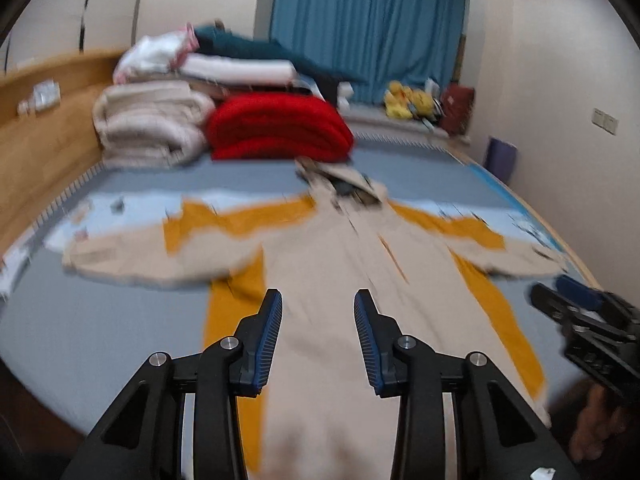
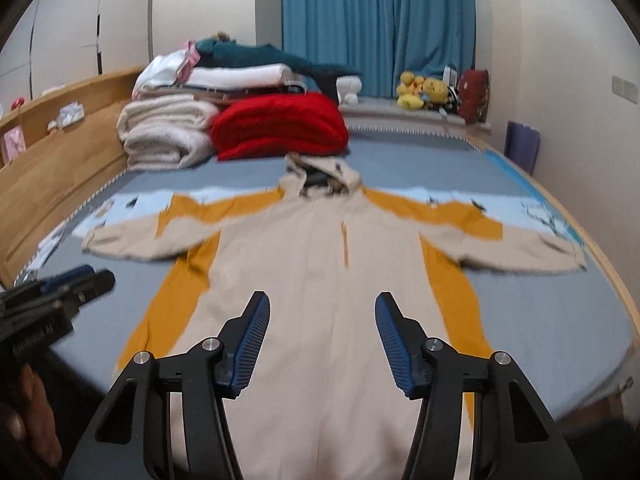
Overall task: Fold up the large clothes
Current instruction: 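Grasp the sleeve cuff nearest the left tool with the left tool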
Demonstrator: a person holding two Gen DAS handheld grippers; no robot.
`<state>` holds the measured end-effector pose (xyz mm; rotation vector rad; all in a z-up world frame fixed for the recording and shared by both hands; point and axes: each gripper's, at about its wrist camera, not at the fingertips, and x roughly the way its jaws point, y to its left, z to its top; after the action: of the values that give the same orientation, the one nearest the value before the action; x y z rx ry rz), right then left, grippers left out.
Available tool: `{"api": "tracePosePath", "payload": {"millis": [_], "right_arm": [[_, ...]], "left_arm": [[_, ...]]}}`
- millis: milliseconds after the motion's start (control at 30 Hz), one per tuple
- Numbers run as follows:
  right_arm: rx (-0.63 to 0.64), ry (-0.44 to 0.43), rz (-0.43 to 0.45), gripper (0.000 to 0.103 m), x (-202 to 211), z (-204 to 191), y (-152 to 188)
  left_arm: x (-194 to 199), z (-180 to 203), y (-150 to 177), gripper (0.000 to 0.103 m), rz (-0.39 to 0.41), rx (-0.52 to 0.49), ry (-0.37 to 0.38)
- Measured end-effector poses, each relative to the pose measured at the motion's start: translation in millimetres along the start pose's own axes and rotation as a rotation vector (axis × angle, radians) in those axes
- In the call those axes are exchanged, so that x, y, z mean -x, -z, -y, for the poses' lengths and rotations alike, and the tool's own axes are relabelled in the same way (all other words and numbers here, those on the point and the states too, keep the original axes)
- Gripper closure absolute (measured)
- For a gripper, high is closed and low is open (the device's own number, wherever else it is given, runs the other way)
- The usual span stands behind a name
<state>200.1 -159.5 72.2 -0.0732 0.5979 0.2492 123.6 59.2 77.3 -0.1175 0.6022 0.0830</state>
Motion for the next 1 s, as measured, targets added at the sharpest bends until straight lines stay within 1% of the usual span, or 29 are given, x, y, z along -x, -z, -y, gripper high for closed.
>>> {"api": "tracePosePath", "payload": {"millis": [33, 67, 100, 200, 300, 333, 400, 467, 500, 533, 567, 600, 633, 667, 700, 733, 767, 833, 900, 933, 967, 1000], "right_arm": [[0.004, 0.005, 0.010, 0.047, -8, 2, -10], [0.009, 0.014, 0.028, 0.047, -19, 3, -26], [0.011, 0.015, 0.041, 0.047, -29, 5, -39], [0.010, 0.005, 0.059, 0.047, -58, 9, -75], [0.031, 0.001, 0.071, 0.047, -90, 8, -115], [0.039, 0.003, 0.073, 0.047, -97, 8, -123], [0.070, 0.000, 0.092, 0.047, -117, 5, -146], [0.087, -0.010, 0.103, 0.047, -135, 3, -157], [0.092, -0.021, 0.110, 0.047, -148, 3, -160], [0.092, -0.030, 0.113, 0.047, -157, 3, -157], [0.092, -0.037, 0.106, 0.047, -167, 4, -150], [0.089, -0.033, 0.080, 0.047, -178, 5, -145], [0.082, -0.032, 0.033, 0.047, -190, 4, -140], [0.065, -0.065, -0.033, 0.047, -207, 3, -137], [0.055, -0.093, -0.064, 0.047, -217, 2, -136], [0.054, -0.105, -0.077, 0.047, -222, 1, -134], [0.064, -0.115, -0.083, 0.047, -228, -1, -134], [0.094, -0.125, -0.080, 0.047, -235, -5, -134], [0.113, -0.144, -0.076, 0.047, -242, -9, -135], [0.118, -0.149, -0.073, 0.050, -244, -9, -133], [0.121, -0.152, -0.073, 0.060, -246, -10, -131], [0.129, -0.155, -0.079, 0.063, -251, -11, -130]], "left_arm": [[-11, -6, -15, 0.068, 0.037, -0.007, -0.017], [-19, -10, -25, 0.068, 0.058, -0.013, -0.030], [-29, -14, -37, 0.068, 0.074, -0.021, -0.051], [-63, -36, -71, 0.068, 0.110, -0.020, -0.074], [-93, -72, -96, 0.068, 0.119, 0.036, -0.097], [-104, -84, -102, 0.068, 0.118, 0.048, -0.116], [-127, -109, -105, 0.068, 0.115, 0.038, -0.177], [-150, -134, -95, 0.068, 0.092, 0.042, -0.218], [-163, -149, -87, 0.069, 0.068, 0.054, -0.239], [-174, -162, -81, 0.072, 0.035, 0.069, -0.252], [-191, -180, -72, 0.074, -0.027, 0.099, -0.270], [-202, -193, -65, 0.075, -0.075, 0.128, -0.286], [-216, -214, -56, 0.075, -0.124, 0.170, -0.311], [-225, -229, -53, 0.075, -0.152, 0.198, -0.334], [-231, -244, -49, 0.075, -0.174, 0.228, -0.355], [-237, -263, -44, 0.075, -0.183, 0.268, -0.372], [-240, -275, -40, 0.075, -0.186, 0.286, -0.389], [-247, -309, -31, 0.075, -0.213, 0.341, -0.447], [-249, -336, -23, 0.075, -0.218, 0.416, -0.460], [-250, -354, -17, 0.075, -0.221, 0.469, -0.468], [-250, -369, -16, 0.075, -0.222, 0.505, -0.471], [-250, -382, -11, 0.075, -0.222, 0.543, -0.475]]}}
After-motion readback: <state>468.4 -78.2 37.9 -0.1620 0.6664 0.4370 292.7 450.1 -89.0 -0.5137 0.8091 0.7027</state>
